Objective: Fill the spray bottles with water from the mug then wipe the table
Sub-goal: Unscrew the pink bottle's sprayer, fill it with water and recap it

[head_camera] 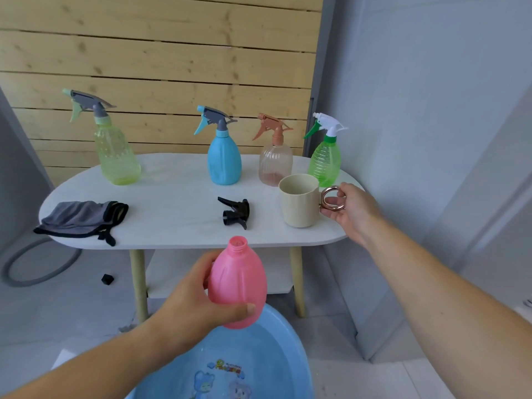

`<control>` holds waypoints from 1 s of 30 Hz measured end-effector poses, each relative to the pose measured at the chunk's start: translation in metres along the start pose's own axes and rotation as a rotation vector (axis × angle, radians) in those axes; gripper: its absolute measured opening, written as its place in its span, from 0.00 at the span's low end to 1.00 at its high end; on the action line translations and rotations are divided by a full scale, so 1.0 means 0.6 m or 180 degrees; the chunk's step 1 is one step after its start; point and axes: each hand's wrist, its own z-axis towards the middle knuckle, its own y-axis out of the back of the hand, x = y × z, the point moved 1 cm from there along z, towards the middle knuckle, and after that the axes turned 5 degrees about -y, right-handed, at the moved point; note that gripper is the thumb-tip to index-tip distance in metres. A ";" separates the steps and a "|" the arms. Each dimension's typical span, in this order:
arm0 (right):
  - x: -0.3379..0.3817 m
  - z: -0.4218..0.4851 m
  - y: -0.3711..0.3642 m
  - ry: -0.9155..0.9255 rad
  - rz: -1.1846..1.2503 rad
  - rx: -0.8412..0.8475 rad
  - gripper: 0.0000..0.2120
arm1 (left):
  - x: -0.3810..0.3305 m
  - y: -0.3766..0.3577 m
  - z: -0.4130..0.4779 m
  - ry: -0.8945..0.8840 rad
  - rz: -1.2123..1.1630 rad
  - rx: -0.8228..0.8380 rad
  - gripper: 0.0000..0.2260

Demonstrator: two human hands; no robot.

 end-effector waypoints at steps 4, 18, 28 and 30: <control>-0.011 0.031 0.007 -0.0109 0.0091 0.0000 0.09 | 0.010 -0.006 0.005 -0.0021 0.0073 0.0041 0.38; 0.032 -0.010 -0.017 0.1959 -0.2440 -0.1087 0.10 | 0.009 0.009 0.004 0.0025 0.0085 0.0034 0.36; -0.063 -0.096 -0.204 0.1808 -0.4033 0.1121 0.11 | 0.005 0.042 -0.005 0.0042 -0.0018 -0.0066 0.36; -0.099 -0.078 -0.216 0.1640 -0.4526 0.1103 0.19 | 0.005 0.048 -0.009 0.0032 -0.0039 -0.0065 0.36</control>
